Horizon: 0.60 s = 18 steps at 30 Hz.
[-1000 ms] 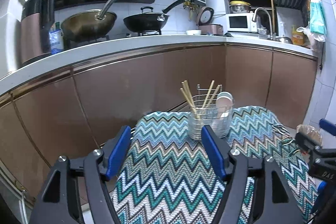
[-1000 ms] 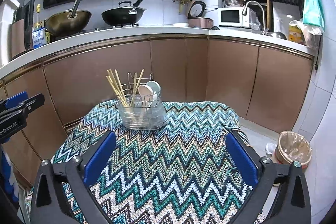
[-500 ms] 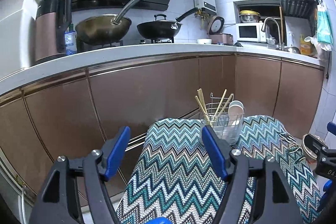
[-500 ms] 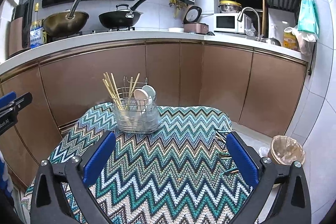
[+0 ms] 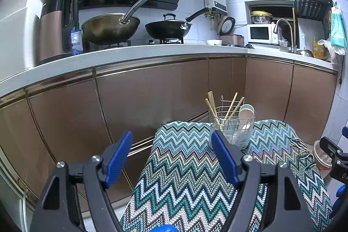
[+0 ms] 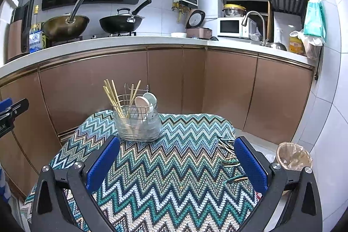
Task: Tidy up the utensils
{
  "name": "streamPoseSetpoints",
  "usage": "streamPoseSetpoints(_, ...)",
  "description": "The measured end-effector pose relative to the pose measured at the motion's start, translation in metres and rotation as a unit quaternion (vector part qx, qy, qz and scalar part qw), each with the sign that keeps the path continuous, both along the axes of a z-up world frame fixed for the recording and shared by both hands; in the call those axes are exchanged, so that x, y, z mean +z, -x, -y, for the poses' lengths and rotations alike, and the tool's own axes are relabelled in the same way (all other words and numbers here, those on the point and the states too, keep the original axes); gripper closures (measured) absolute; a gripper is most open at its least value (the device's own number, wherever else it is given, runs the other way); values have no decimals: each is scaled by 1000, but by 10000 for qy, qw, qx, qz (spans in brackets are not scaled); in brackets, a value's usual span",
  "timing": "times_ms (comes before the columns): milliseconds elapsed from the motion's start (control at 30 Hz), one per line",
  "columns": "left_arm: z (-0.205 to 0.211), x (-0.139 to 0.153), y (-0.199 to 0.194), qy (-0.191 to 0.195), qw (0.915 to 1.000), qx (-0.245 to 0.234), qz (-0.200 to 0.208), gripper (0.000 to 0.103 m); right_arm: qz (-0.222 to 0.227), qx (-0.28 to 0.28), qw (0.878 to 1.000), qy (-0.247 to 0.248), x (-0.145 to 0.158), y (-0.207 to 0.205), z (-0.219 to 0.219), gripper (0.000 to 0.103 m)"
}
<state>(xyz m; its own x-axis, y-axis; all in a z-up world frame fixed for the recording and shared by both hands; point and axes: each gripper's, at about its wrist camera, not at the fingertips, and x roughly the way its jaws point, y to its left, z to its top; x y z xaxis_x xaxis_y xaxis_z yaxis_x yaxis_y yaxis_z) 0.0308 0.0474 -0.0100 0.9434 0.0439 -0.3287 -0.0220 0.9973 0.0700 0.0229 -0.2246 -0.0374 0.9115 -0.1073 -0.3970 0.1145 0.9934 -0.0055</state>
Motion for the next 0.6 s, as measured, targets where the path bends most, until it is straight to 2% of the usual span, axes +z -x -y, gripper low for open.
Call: streamPoseSetpoints(600,-3,4,13,-95,9997,119,166,28,82,-14,9999,74,5,9,-4,0)
